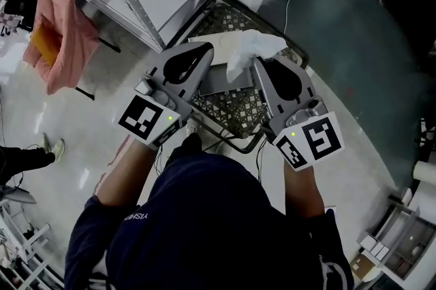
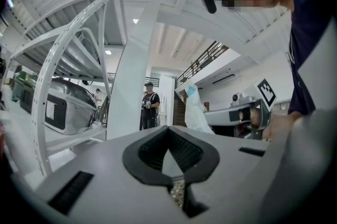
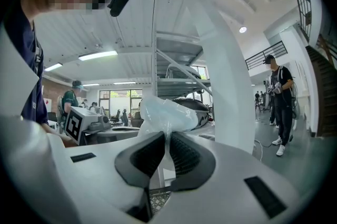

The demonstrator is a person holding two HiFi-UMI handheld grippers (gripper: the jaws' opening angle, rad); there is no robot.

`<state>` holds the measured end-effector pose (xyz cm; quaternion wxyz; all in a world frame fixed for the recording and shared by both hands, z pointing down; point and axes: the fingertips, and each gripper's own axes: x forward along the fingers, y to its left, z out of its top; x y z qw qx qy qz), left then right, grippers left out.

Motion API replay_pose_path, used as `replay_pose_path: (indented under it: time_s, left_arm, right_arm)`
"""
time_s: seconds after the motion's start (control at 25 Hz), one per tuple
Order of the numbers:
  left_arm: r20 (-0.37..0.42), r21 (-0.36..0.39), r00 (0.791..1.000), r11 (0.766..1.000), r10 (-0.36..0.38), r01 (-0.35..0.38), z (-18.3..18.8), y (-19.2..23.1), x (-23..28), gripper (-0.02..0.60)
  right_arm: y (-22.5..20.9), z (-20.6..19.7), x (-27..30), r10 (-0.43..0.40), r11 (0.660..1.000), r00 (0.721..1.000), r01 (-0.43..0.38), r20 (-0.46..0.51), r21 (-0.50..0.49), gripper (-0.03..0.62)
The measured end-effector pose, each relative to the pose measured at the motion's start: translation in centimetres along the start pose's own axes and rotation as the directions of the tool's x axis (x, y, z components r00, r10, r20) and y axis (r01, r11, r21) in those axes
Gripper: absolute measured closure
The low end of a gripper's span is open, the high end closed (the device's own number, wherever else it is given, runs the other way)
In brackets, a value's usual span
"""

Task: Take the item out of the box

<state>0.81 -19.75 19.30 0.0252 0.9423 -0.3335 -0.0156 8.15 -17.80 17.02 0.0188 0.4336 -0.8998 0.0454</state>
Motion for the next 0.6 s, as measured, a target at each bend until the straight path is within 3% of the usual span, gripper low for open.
replay_pose_path:
  time_s: [0.36,0.6]
  left_arm:
    - [-0.013,-0.007,1.000,1.000,-0.006,0.006,-0.6,0.0,-0.1,0.575]
    - [0.020,-0.031,1.000,0.999,0.009,-0.008,-0.3,0.1,0.2,0.575]
  right_arm:
    - [0.0,-0.6,0.2,0.000,1.000,1.000,0.000,-0.013,0.007,0.549]
    - [-0.1,-1.2,0.3,-0.003,1.000,1.000,0.003,-0.019,0.013,0.549]
